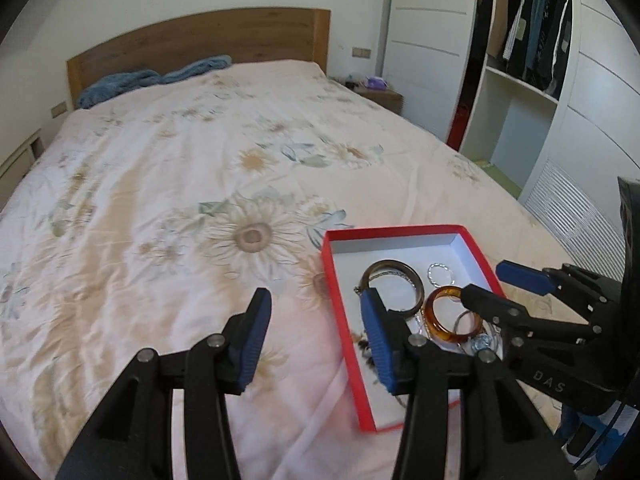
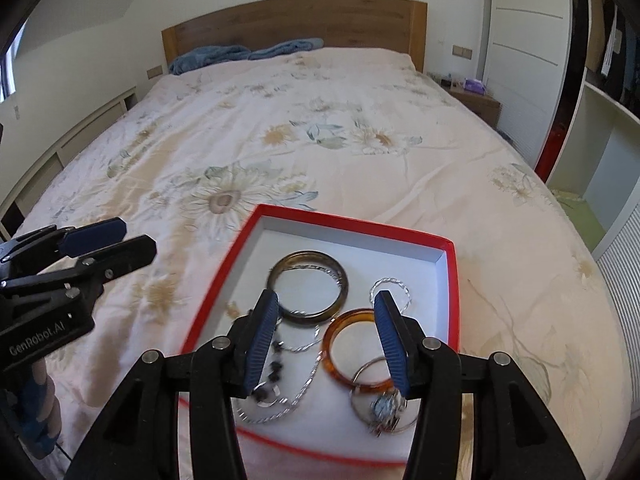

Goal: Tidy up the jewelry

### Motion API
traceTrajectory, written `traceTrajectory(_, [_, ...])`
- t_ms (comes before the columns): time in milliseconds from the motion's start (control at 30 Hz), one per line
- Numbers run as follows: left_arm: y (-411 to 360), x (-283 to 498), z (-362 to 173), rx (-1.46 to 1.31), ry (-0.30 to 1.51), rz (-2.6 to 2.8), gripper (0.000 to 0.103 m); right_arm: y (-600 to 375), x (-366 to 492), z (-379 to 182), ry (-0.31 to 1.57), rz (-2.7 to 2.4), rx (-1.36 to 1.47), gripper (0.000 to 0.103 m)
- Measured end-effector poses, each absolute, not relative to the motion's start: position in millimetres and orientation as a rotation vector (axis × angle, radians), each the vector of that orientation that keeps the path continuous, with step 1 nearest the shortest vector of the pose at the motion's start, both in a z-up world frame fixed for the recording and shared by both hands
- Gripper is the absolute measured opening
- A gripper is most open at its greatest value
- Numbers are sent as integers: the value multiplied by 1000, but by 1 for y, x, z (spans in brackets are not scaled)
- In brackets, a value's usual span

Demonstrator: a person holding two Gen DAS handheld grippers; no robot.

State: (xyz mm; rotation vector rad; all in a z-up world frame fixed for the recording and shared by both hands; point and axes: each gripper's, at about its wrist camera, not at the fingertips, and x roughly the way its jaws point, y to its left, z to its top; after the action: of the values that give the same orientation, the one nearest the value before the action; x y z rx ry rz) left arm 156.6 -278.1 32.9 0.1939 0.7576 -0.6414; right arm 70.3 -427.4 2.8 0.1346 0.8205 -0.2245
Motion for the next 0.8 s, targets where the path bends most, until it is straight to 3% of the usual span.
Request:
traceTrajectory(400, [-220,58,108,186,641,-586,54,-368,-18,75,741,-208,106,62])
traceTrajectory(500, [-204,35,118,175,626,-565,54,-355,-40,87,727,-200,98,73])
traceTrajectory(800, [-156,-21,125,151,638,-507,54,-309,-99,107,686,-152,65,82])
